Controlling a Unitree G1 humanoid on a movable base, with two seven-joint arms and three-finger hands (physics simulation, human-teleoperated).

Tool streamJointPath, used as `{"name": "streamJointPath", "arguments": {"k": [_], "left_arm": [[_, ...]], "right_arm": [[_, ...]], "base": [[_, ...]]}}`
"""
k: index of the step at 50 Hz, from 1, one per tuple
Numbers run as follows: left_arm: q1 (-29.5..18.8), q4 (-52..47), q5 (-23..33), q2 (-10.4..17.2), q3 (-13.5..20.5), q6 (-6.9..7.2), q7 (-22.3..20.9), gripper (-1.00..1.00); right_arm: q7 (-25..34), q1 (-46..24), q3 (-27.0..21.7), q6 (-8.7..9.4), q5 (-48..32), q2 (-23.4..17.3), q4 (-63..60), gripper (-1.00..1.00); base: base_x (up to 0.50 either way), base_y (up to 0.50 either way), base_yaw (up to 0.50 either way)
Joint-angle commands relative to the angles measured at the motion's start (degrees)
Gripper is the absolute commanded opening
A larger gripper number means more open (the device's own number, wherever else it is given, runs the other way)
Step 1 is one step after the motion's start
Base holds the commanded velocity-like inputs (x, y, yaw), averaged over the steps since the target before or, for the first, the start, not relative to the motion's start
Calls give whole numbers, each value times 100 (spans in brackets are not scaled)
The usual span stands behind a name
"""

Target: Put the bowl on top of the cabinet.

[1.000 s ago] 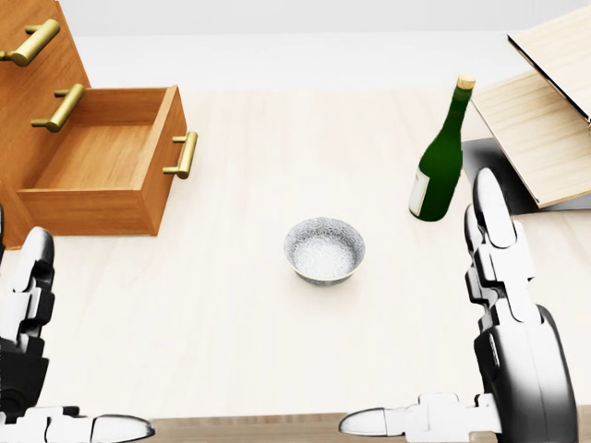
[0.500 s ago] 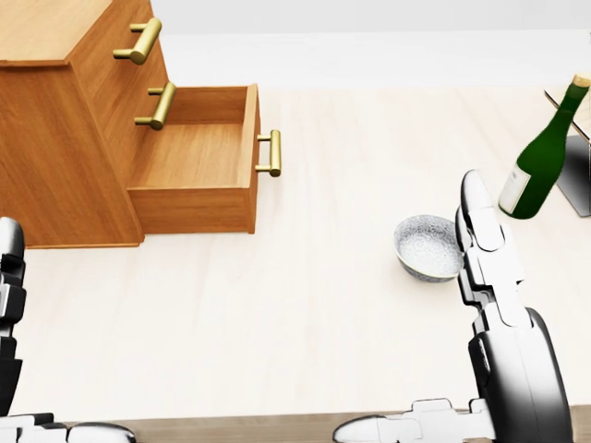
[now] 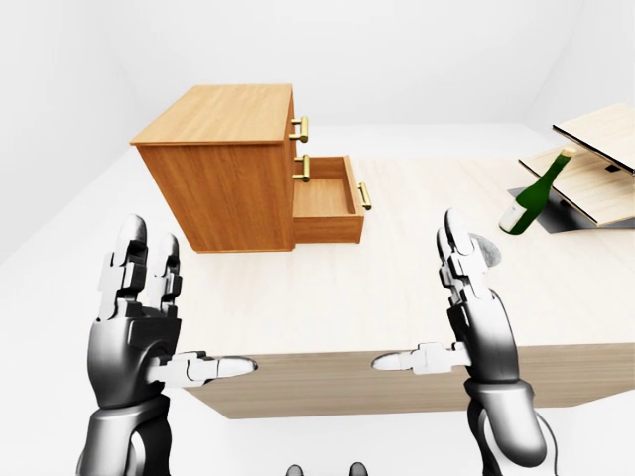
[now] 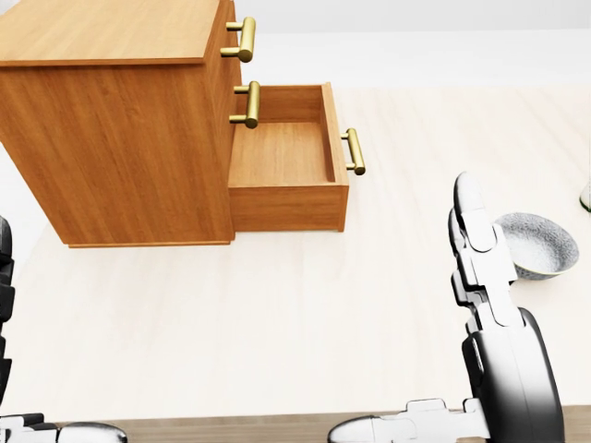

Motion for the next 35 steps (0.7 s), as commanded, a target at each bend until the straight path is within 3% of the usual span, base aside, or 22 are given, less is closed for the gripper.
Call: {"name": "streamJointPath", "arguments": {"k": [1,10,35], "left_arm": [[37,16,32,-44,-64,0,-17,100],[33,-4,23,-40,-57,0,-15,100],[73,-42,8,-55,-51,0,-46,100]], "right_arm": [[-44,-36,-181,0,388,113,-2,100],[24,46,5,0,378,-37,-83,100],[4,65,59,0,314,-74,-41,100]], "base": [[0,0,0],[0,0,0],[50,0,0]]}}
